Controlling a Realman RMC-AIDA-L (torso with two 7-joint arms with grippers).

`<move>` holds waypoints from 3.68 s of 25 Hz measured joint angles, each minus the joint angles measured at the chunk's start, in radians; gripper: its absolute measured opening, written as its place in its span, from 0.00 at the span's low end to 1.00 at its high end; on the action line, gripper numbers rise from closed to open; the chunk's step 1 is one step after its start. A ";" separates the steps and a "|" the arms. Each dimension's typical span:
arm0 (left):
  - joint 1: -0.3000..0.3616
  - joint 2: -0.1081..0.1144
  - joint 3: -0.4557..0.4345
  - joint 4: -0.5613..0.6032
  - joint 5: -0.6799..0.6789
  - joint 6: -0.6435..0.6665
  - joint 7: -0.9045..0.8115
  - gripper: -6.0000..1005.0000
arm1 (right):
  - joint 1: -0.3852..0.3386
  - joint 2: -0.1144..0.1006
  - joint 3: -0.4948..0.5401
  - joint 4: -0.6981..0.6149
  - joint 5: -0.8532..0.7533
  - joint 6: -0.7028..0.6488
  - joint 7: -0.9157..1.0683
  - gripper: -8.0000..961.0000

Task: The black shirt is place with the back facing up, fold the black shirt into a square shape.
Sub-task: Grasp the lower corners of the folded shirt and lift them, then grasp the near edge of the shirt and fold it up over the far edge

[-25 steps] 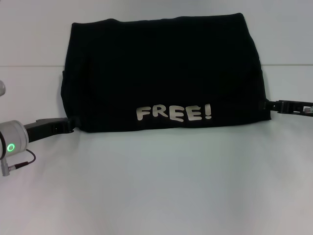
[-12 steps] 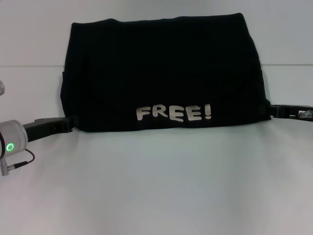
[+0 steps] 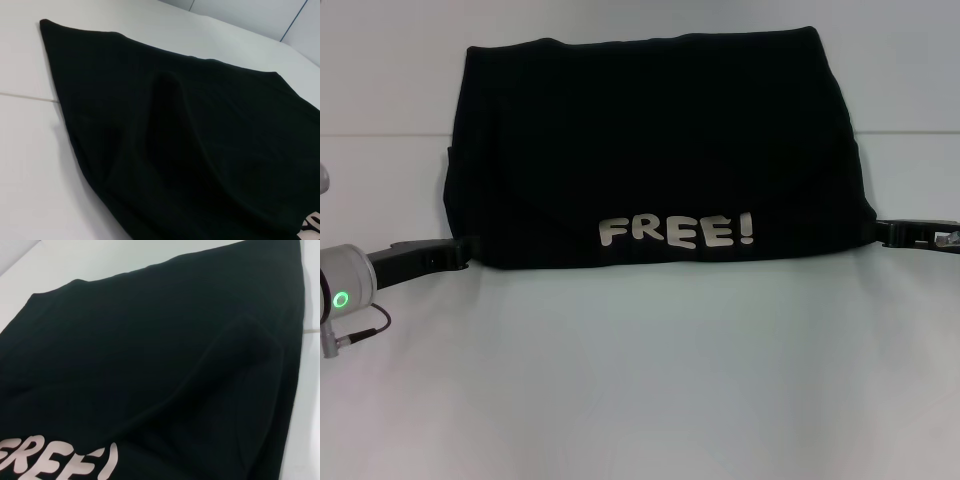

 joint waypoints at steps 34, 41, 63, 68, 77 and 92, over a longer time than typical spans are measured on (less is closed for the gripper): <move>0.249 -0.001 -0.058 0.294 0.103 0.685 -0.049 0.00 | -0.363 -0.070 0.005 -0.075 0.106 -0.600 -0.356 0.06; 0.284 0.010 -0.162 0.328 0.199 0.943 0.002 0.00 | -0.448 -0.103 0.026 -0.072 0.104 -0.723 -0.438 0.06; 0.235 0.036 -0.198 0.333 0.275 1.050 -0.028 0.00 | -0.473 -0.098 0.137 -0.089 0.029 -0.946 -0.474 0.06; 0.129 0.073 -0.255 0.318 0.259 1.006 -0.092 0.00 | -0.431 -0.098 0.196 -0.120 0.030 -0.956 -0.443 0.06; -0.065 0.136 -0.240 0.206 0.259 0.627 -0.231 0.00 | -0.237 -0.112 0.313 -0.111 0.036 -0.784 -0.399 0.06; -0.186 0.099 -0.144 0.021 0.252 0.000 -0.236 0.00 | 0.061 -0.084 0.197 0.095 0.030 -0.107 -0.287 0.06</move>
